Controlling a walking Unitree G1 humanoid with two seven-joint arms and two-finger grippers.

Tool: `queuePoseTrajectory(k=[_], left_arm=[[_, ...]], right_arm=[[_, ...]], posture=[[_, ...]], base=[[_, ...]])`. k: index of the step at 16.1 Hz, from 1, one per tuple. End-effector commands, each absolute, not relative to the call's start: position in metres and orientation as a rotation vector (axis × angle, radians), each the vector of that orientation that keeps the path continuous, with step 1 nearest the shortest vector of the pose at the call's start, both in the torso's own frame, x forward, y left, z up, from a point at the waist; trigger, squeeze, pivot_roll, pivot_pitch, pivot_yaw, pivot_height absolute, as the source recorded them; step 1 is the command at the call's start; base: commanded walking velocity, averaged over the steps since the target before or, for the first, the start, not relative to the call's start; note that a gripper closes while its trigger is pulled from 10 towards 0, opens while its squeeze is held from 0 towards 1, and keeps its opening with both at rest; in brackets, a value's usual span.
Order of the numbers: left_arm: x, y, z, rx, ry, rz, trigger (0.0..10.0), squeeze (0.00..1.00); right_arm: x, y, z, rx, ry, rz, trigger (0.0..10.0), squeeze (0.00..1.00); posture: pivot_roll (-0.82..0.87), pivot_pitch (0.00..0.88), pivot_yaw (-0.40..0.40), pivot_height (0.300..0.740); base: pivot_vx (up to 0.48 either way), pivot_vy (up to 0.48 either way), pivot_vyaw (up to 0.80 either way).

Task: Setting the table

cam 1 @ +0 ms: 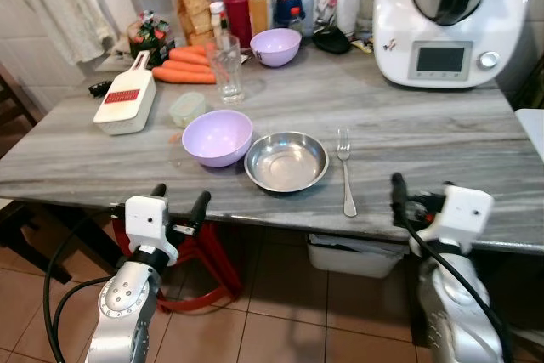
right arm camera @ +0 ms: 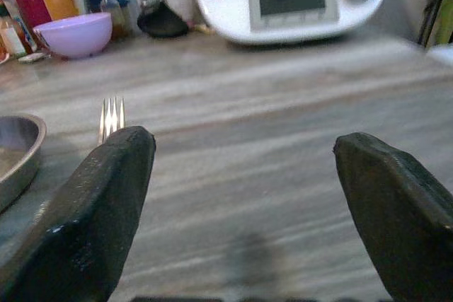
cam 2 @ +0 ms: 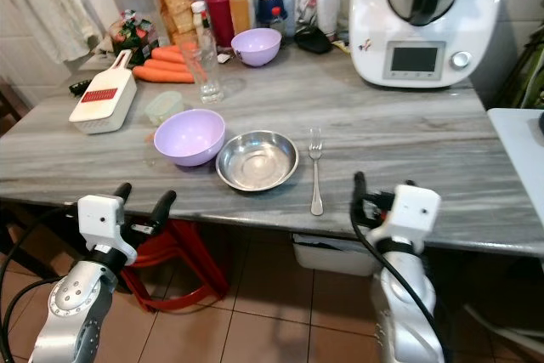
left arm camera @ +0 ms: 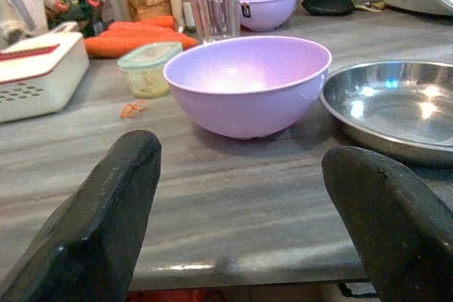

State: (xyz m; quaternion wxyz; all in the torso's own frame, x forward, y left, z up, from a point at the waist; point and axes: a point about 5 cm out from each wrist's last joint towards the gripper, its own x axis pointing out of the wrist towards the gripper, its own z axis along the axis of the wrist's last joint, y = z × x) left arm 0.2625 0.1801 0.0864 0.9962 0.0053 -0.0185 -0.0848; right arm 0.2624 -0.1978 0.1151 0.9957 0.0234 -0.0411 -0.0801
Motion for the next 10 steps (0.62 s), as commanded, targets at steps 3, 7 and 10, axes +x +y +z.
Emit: queuePoseTrajectory(k=[3,7,10], left_arm=[[0.255,0.199,0.080,0.032,-0.014,-0.061,10.0,0.00],[0.248,0.210,0.069,0.061,0.027,0.023,10.0,0.00],[0.251,0.206,0.070,0.055,0.026,0.020,10.0,0.00]], right_arm=[[0.238,-0.181,0.106,0.026,-0.052,-0.100,10.0,1.00],[0.227,-0.182,0.107,-0.006,-0.068,-0.064,10.0,0.02],[0.230,-0.178,0.113,-0.013,-0.086,-0.026,10.0,0.00]], posture=[[-0.09,0.000,0.112,0.740],[-0.09,0.000,0.109,0.740],[-0.09,0.000,0.104,0.740]], base=[[0.000,0.000,0.00],[0.000,0.000,0.00],[0.000,0.000,0.00]])
